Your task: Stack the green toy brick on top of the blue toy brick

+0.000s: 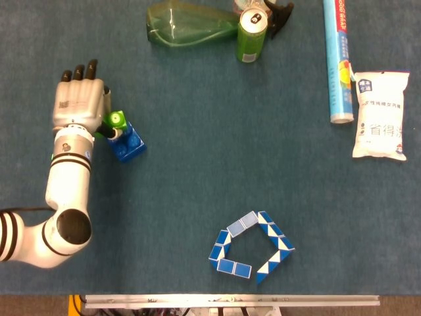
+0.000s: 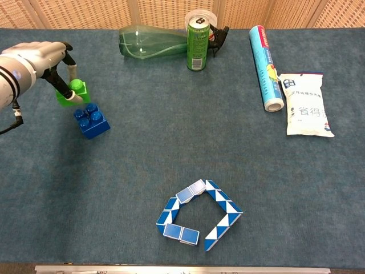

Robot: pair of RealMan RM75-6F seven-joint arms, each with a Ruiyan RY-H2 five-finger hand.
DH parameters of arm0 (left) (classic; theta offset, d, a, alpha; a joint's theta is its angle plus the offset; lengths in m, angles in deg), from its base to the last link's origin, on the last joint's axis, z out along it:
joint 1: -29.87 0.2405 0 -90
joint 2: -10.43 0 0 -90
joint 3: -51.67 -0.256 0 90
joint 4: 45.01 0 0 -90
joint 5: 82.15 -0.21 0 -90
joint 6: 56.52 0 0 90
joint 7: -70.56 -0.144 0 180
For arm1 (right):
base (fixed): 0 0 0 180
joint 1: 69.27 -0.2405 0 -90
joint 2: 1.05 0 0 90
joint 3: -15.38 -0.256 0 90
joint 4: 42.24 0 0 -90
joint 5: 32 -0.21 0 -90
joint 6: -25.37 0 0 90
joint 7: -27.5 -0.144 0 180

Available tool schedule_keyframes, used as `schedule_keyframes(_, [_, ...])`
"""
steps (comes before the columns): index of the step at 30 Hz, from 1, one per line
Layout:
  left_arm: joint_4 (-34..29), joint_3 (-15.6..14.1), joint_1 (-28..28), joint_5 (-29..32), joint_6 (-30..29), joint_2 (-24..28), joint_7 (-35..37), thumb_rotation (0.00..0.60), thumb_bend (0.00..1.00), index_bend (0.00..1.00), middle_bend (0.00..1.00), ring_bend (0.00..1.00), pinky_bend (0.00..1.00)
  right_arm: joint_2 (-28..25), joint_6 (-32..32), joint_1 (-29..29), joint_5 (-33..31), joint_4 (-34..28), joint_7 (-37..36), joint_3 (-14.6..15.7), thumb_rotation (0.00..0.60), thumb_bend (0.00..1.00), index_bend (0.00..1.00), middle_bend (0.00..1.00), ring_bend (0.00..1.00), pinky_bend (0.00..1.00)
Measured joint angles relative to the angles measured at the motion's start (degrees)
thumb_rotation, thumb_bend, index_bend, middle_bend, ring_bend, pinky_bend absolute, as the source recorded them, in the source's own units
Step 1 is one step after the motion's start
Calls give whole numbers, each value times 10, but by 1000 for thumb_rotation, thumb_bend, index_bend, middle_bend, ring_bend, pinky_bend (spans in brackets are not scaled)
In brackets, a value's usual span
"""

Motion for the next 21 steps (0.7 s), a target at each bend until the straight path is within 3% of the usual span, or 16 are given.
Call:
schedule_keyframes(10, [31,35,20,46,6,-18,19,600,229,678,0,0,71,0,5,-2,0,2,-5,2,600,241,426,433,332,412])
schedule_keyframes(21, [57,46,43,30,30,-34,38,600,229,671,0,0,71,0,9,-5,-1,7,-11,2,600,241,426,433,332,412])
